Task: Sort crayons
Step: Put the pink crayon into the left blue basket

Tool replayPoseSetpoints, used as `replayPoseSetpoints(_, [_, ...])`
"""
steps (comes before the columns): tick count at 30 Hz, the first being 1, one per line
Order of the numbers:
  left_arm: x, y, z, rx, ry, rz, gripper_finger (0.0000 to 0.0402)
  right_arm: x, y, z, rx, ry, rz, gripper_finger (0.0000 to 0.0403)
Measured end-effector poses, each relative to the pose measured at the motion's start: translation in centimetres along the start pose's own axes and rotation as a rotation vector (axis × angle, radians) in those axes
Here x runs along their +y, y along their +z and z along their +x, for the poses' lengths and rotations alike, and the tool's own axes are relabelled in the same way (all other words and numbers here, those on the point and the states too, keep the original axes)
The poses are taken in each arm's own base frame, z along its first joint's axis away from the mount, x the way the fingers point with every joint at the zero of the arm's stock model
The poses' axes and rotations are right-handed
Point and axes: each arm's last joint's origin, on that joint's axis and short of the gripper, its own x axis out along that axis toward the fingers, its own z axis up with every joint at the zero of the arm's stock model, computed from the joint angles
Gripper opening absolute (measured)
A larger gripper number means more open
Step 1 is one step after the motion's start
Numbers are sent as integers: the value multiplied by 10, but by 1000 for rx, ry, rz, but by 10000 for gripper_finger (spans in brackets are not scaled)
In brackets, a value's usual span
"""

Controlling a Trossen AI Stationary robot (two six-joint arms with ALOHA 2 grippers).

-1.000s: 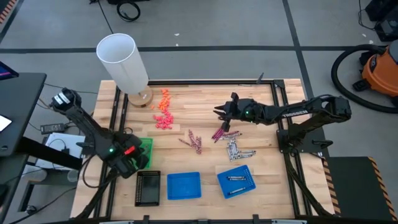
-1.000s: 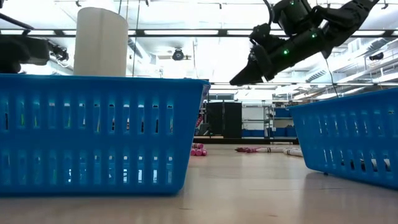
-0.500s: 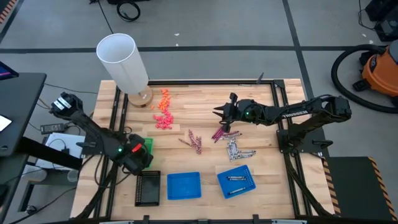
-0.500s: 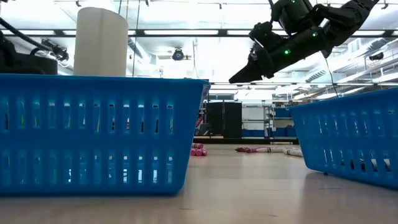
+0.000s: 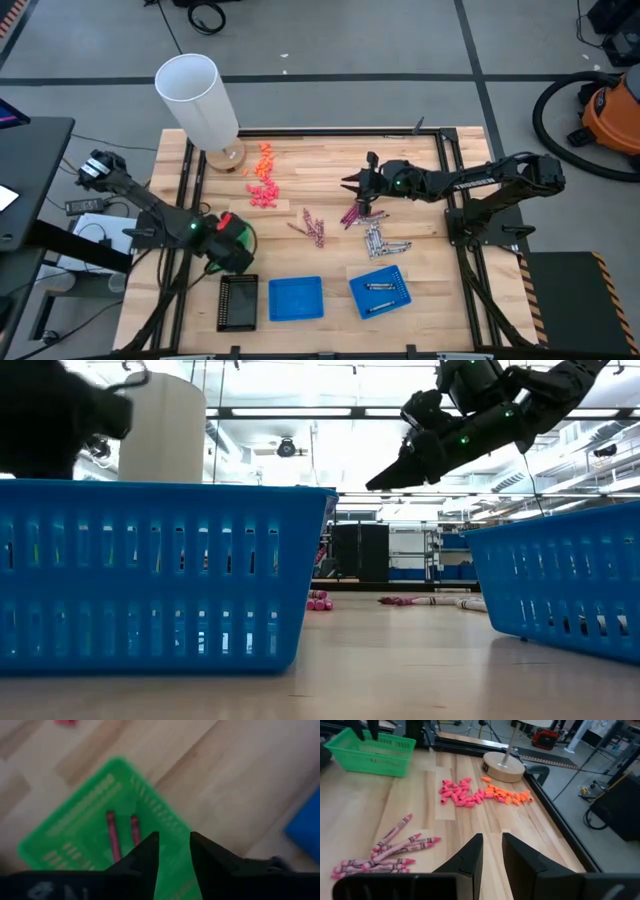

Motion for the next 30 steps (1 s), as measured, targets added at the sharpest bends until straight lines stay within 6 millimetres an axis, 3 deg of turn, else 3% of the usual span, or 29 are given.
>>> replayPoseSetpoints(6, [-12, 27, 1, -39, -14, 88, 110, 5, 5, -1, -39, 13, 1, 83])
replayPoseSetpoints(12, [-31, 58, 37, -120, -29, 224, 109, 11, 8, -2, -61, 33, 8, 83])
replayPoseSetpoints(19, [-30, 85, 82, -128, 44, 371, 109, 24, 10, -3, -68, 71, -4, 83])
replayPoseSetpoints(30, [-28, 115, 105, -208, -9, 641, 109, 40, 12, -7, -63, 123, 15, 83])
